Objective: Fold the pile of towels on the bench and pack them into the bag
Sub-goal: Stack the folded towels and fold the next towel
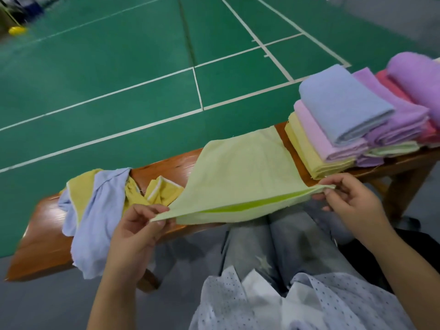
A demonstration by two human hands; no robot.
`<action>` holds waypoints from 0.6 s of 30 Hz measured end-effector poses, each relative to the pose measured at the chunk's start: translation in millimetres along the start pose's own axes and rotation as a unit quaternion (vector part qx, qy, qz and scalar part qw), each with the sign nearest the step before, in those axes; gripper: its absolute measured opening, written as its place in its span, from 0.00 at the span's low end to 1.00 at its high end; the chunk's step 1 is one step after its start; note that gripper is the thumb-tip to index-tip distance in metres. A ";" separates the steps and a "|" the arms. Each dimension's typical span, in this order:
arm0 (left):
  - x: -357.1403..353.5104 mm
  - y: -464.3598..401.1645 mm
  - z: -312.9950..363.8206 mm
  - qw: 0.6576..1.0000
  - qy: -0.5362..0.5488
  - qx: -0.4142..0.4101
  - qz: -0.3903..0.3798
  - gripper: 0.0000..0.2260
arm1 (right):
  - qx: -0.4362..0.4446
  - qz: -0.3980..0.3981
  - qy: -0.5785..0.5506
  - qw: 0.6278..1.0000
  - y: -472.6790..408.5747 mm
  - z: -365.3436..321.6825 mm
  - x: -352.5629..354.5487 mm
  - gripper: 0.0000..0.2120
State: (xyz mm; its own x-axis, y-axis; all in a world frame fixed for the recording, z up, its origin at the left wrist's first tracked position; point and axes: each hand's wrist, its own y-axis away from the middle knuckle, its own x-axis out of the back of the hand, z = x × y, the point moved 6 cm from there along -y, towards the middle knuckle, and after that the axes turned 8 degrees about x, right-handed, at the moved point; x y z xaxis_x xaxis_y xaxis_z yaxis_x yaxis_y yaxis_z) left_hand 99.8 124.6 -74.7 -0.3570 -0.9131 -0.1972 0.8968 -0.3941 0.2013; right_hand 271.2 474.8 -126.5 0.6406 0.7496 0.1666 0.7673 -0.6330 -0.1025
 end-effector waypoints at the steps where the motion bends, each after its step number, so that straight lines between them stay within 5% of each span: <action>1: -0.6 -0.7 2.0 0.999 -0.050 -0.001 -0.002 0.11 | 0.005 0.002 0.002 1.000 -1.2 -1.1 2.0 0.14; 4: 0.4 -5.5 4.0 0.967 -0.248 0.003 0.062 0.10 | 0.017 0.003 0.002 1.000 -0.2 -6.1 4.9 0.17; 7: -2.5 -9.3 12.9 0.868 -0.471 -0.051 0.147 0.11 | 0.030 -0.014 0.002 0.999 2.4 -15.1 -0.4 0.24; 10: -7.1 -17.8 21.0 0.799 -0.570 -0.098 0.165 0.10 | 0.068 -0.005 0.037 0.997 2.5 -32.5 -2.1 0.25; 14: -19.7 -23.5 65.6 0.797 -0.539 -0.210 0.175 0.07 | 0.129 0.034 0.109 0.985 -10.2 -79.8 8.5 0.15; 18: -26.0 -34.0 129.7 0.813 -0.482 -0.256 0.205 0.05 | 0.245 0.042 0.278 0.928 -44.2 -140.1 10.1 0.10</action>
State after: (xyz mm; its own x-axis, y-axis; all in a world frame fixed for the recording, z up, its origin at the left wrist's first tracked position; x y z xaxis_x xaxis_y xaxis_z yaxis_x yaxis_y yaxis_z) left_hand 44.6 148.1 48.0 0.1808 -0.7114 0.6791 0.8954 -0.1666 -0.4128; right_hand 239.8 483.2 17.1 0.6897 0.4003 0.6034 0.7234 -0.4184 -0.5492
